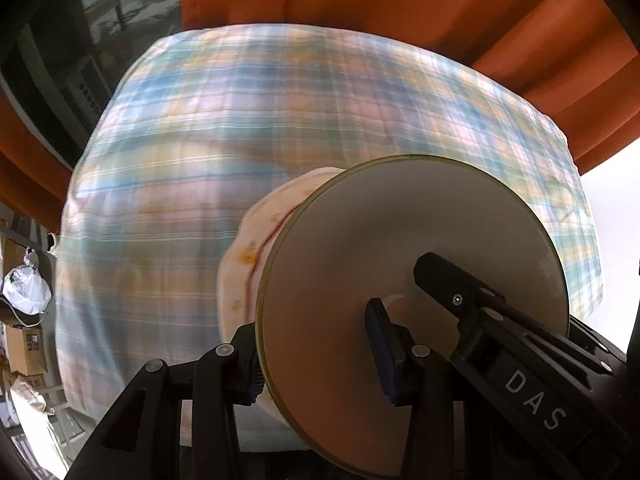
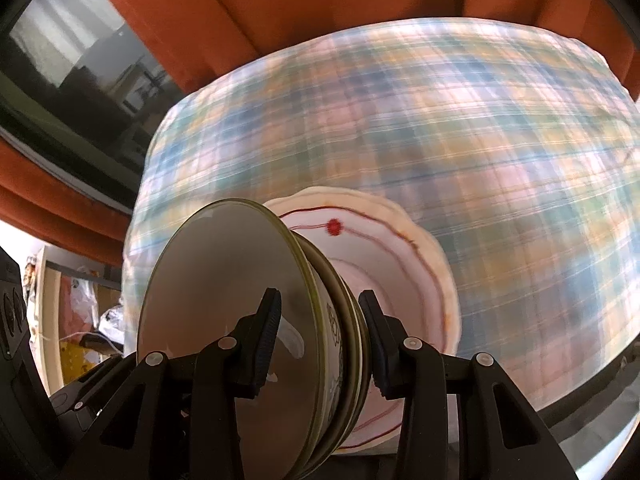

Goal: Organize plates and bowls
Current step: 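Lift the nested white bowls with the right gripper over the plate stack, then lower the nested bowls onto the plates and open the right gripper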

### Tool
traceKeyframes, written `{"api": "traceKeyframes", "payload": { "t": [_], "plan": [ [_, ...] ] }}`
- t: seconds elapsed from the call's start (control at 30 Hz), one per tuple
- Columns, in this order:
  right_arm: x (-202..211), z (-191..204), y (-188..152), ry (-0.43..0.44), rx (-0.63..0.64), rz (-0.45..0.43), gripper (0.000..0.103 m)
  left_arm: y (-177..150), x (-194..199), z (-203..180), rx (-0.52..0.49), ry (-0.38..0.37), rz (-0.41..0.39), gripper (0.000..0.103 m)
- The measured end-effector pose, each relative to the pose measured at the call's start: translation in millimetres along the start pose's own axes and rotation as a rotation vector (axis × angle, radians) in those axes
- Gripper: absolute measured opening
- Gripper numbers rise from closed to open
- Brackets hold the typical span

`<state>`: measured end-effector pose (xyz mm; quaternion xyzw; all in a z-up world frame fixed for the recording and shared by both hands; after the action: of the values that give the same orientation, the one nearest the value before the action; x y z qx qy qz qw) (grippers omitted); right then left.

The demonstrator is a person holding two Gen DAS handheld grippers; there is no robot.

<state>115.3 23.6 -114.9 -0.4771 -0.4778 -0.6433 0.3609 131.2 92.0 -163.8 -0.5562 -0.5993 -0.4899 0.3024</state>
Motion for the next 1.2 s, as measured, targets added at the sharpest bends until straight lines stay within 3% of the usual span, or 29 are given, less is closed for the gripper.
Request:
{"api": "traceKeyframes", "payload": {
  "t": [0.1,0.4,0.73,0.83,1.0,1.07,1.1,1.2],
  "plan": [
    [-4.6,-8.9,1.6,-0.014,-0.008,0.015,0.044,-1.0,-7.8,-4.0,0.003,0.002,0.023,0.043],
    [-10.7,-9.7,6.4,-0.02,0.04,0.014,0.044,1.9,-9.3,-6.3,-0.02,0.043,-0.011,0.044],
    [-10.8,-11.0,-1.9,-0.048,0.035,0.001,0.045,-5.1,-8.9,-8.1,-0.072,0.013,-0.02,0.046],
    [-9.2,-11.5,-3.5,-0.07,0.022,-0.013,0.045,-5.2,-7.3,-11.6,-0.126,0.023,-0.046,0.05],
    [-2.3,-16.5,-9.8,-0.135,0.034,-0.034,0.049,-6.6,-0.5,-13.2,-0.182,0.044,-0.094,0.068],
    [2.9,-21.9,-10.3,-0.141,0.021,-0.048,0.064,-5.0,6.6,-9.0,-0.17,0.059,-0.125,0.074],
    [6.9,-25.4,-9.9,-0.144,0.015,-0.061,0.067,-4.1,9.7,-7.9,-0.165,0.067,-0.138,0.079],
    [16.6,-31.4,-8.2,-0.139,0.002,-0.088,0.072,-1.9,24.3,-5.6,-0.155,0.095,-0.197,0.081]
  ]
}}
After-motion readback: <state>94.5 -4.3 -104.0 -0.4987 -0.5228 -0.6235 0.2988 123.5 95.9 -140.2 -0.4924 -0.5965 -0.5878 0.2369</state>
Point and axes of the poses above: each gripper's, at about its wrist camera, not at the fingertips, and x roughly against the way its jaws point, z to its left, y to its top, the point moved 10 cm from there along -x, roughly the way its jaws point, and after that the axes turned 8 degrees about -y, right-handed, at the moved point
